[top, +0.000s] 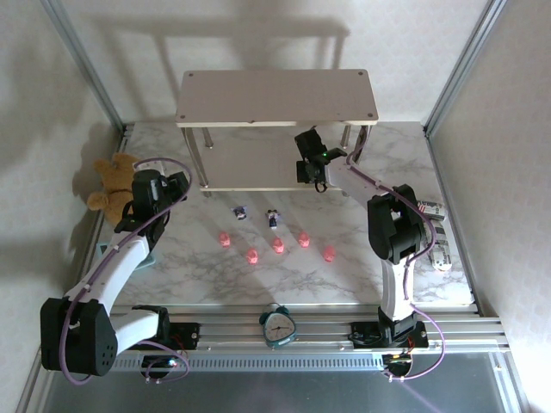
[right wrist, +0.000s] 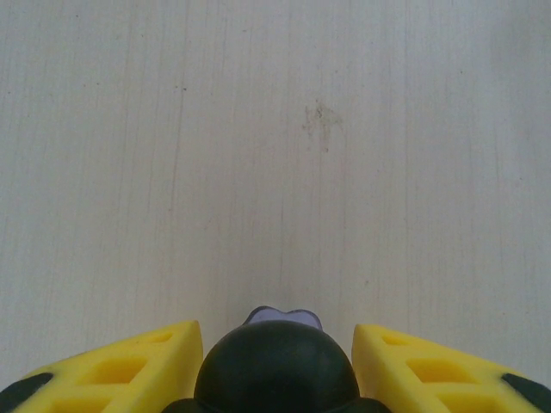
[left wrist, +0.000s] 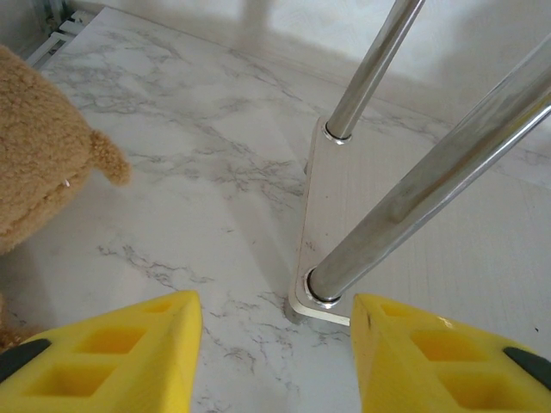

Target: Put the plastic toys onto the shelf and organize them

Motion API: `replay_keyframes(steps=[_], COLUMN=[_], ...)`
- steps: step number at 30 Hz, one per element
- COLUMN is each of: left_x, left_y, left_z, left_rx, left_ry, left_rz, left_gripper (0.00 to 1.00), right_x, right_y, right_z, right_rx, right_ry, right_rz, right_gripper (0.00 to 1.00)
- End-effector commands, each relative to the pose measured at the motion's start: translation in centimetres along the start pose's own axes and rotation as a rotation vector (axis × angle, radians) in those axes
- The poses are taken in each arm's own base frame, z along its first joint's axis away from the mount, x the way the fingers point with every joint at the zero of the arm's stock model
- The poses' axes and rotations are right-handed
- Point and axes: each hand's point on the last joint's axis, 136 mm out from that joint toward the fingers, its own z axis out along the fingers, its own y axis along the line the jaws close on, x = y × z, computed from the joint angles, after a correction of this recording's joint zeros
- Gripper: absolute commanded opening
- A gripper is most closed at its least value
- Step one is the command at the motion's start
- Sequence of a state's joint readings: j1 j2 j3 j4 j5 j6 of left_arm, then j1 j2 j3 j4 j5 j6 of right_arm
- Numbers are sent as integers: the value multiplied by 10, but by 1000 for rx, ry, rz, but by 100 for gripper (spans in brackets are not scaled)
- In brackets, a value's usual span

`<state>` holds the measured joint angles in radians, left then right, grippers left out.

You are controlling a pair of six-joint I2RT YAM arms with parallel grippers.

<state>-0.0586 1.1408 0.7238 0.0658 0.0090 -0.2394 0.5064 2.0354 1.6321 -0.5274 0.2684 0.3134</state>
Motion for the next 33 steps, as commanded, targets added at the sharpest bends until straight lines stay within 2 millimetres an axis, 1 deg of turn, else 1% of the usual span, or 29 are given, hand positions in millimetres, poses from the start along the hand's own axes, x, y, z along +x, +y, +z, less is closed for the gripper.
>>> replay_keyframes(steps=[1, 20, 27, 30, 33], left_x=[-6, -9, -8, -8, -8], left_y=[1, 1, 1, 1, 1], left_z=[0, -3, -3, -3, -3], left_rx=[2, 4, 4, 3, 4], left_ry=[-6, -12, -11, -11, -12], left_rz=[6, 7, 7, 6, 7], left_gripper=[49, 49, 49, 49, 49], right_x=[-6, -4, -3, -3, -3], right_y=[-6, -6, -6, -5, -5], right_z=[8, 11, 10, 10, 10], right_rx=[25, 19, 18, 16, 14], right_ry=[-4, 6, 9, 8, 7], right_rz=[-10, -10, -10, -7, -6], right_gripper=[0, 0, 3, 7, 8])
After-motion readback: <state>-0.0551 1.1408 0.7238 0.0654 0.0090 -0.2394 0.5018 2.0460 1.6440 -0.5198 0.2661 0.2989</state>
